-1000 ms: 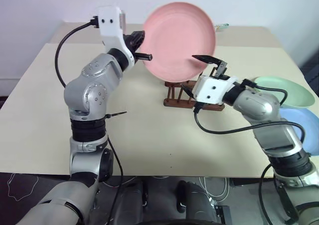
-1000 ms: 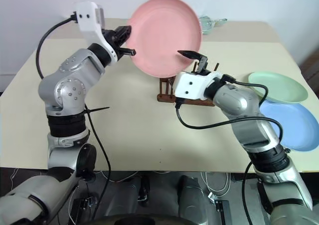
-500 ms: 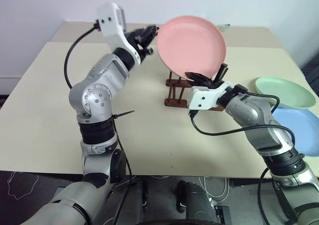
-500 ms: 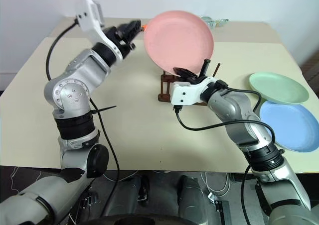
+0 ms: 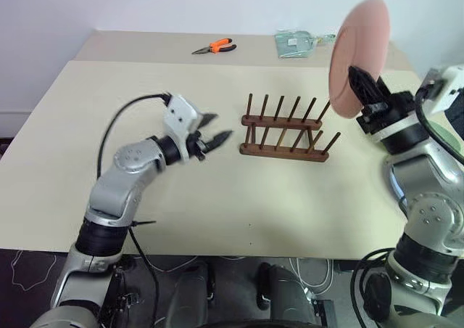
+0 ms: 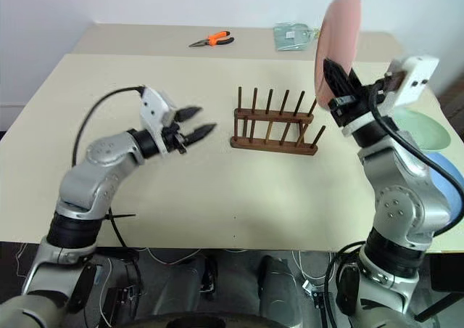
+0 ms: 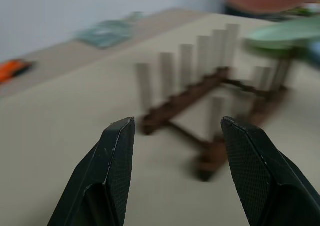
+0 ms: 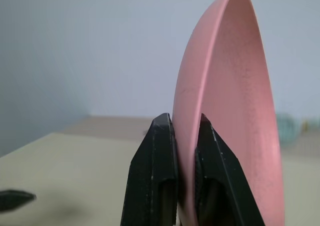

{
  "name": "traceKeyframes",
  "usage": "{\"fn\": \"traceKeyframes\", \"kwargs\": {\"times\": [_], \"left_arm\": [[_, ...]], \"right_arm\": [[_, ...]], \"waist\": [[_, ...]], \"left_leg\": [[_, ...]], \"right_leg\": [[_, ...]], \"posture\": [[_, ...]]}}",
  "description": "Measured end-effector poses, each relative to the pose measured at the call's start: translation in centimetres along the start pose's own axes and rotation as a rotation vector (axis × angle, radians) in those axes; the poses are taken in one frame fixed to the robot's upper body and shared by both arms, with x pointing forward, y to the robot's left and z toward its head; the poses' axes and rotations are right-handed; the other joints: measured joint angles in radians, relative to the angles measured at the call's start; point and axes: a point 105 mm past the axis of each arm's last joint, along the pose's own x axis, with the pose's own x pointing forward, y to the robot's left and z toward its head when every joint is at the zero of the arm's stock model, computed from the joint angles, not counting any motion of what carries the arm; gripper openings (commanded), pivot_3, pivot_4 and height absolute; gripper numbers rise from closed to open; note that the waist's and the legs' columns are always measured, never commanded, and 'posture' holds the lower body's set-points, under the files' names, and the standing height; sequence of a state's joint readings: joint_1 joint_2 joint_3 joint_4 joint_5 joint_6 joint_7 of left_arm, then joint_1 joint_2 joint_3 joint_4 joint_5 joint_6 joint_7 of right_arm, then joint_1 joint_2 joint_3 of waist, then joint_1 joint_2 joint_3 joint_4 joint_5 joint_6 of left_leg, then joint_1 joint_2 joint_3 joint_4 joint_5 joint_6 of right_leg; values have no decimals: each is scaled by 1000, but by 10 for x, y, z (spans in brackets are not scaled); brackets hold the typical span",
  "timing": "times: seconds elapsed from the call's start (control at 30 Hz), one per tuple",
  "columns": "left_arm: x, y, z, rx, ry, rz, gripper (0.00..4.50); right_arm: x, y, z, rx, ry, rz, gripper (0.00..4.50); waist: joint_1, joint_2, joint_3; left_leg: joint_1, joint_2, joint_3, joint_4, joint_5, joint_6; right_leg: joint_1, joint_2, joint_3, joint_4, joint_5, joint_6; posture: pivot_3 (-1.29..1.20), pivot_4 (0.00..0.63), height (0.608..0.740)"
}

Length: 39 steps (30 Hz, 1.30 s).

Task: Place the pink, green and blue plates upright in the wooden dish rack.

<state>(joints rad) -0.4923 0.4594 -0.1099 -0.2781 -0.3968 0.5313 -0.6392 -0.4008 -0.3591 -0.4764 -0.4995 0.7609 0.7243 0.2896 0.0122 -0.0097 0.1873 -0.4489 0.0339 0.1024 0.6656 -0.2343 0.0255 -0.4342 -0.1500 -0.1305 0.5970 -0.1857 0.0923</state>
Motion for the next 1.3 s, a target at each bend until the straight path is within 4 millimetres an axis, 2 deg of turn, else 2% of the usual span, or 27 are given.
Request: {"fn": "traceKeyframes", "kwargs": {"times": [0.1,0.17,0.6,0.83,0.9,1.0,1.23,1.3], "left_arm": [[2,-22,5,17,-16,-109,2773],[2,-26,4,10,-14,-132,2773],[3,-29,-1,7,-4,-140,2773],[3,-31,-6,6,15,-141,2773],[3,-31,-6,9,16,-140,2773],[3,-31,-6,10,16,-139,2831],[3,-31,-7,18,21,-134,2831],[3,-31,-9,17,26,-131,2831]], "right_arm": [[-5,-3,-3,64,15,-30,0],[-6,-5,-1,86,7,-42,0],[-11,5,-3,160,36,18,0],[-10,4,-6,160,51,-3,0],[-9,-3,-11,175,64,-36,0],[-9,-13,-18,200,87,-77,1168],[-8,-18,-20,147,97,-98,4463],[-7,-22,-13,105,76,-110,4463]], "waist": [[-3,6,-1],[-4,7,-1],[-1,7,-1],[0,7,-1],[0,7,-1],[0,7,-1],[1,7,-1],[0,7,-1]], "left_leg": [[1,0,1,0,0,1],[2,0,2,0,1,2],[2,0,2,0,1,2],[1,0,2,0,1,2],[1,0,2,0,1,2],[1,0,2,0,1,2],[1,0,2,0,1,2],[1,0,2,0,1,2]], "right_leg": [[0,1,1,1,0,0],[0,2,2,2,0,0],[0,1,2,1,0,0],[0,1,2,1,0,0],[0,1,2,1,0,0],[0,1,2,1,0,0],[-1,1,2,1,0,0],[-1,1,2,0,0,0]], "posture": [[0,150,716],[0,150,716],[0,150,716],[0,150,716],[0,150,716],[0,150,716],[0,150,716],[0,150,716]]}}
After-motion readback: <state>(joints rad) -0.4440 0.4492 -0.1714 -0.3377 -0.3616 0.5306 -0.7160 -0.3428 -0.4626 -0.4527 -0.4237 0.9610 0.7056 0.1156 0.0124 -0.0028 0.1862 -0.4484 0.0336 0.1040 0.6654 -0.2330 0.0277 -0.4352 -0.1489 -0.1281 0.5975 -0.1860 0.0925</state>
